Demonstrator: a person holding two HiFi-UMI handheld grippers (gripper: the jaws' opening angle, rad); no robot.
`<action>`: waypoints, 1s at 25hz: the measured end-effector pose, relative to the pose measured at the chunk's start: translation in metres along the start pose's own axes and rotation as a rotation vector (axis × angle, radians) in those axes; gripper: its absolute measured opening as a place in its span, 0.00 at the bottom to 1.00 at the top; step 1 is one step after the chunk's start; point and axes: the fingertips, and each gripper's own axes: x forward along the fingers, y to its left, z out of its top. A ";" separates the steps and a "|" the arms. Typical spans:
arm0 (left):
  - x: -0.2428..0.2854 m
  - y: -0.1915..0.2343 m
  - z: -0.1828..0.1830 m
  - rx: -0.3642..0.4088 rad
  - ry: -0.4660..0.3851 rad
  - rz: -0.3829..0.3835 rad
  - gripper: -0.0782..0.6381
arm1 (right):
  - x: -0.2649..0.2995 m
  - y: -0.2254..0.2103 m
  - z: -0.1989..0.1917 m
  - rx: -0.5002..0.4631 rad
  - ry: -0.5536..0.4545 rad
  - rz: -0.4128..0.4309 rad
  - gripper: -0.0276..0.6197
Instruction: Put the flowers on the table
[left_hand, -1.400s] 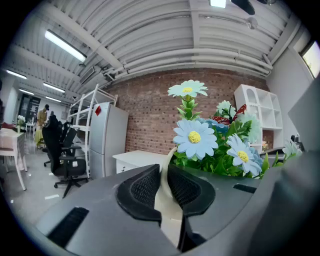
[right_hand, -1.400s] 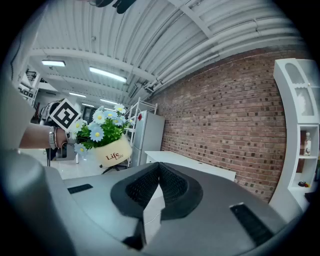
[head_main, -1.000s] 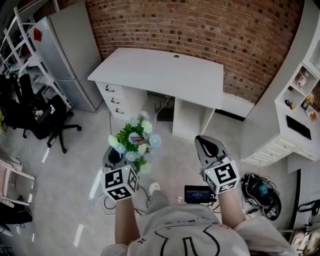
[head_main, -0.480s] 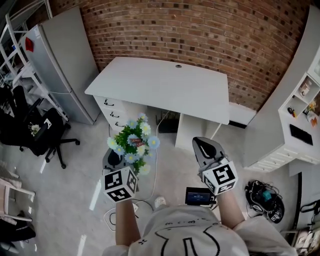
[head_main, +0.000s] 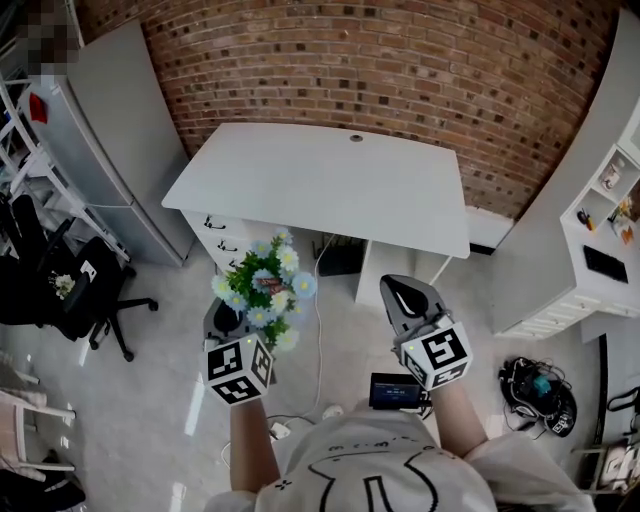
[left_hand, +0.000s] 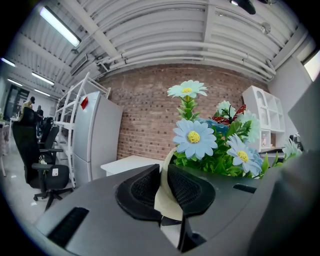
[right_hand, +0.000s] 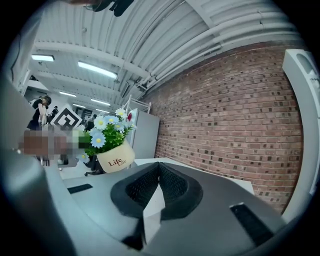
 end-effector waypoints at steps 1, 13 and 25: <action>0.005 0.002 0.000 -0.001 0.003 -0.004 0.19 | 0.004 -0.001 0.000 0.002 0.004 -0.003 0.07; 0.067 0.018 0.001 0.001 0.008 -0.020 0.19 | 0.059 -0.023 -0.011 0.014 0.018 -0.009 0.07; 0.185 0.045 0.022 0.012 -0.002 -0.016 0.19 | 0.174 -0.078 -0.009 0.021 -0.008 -0.002 0.07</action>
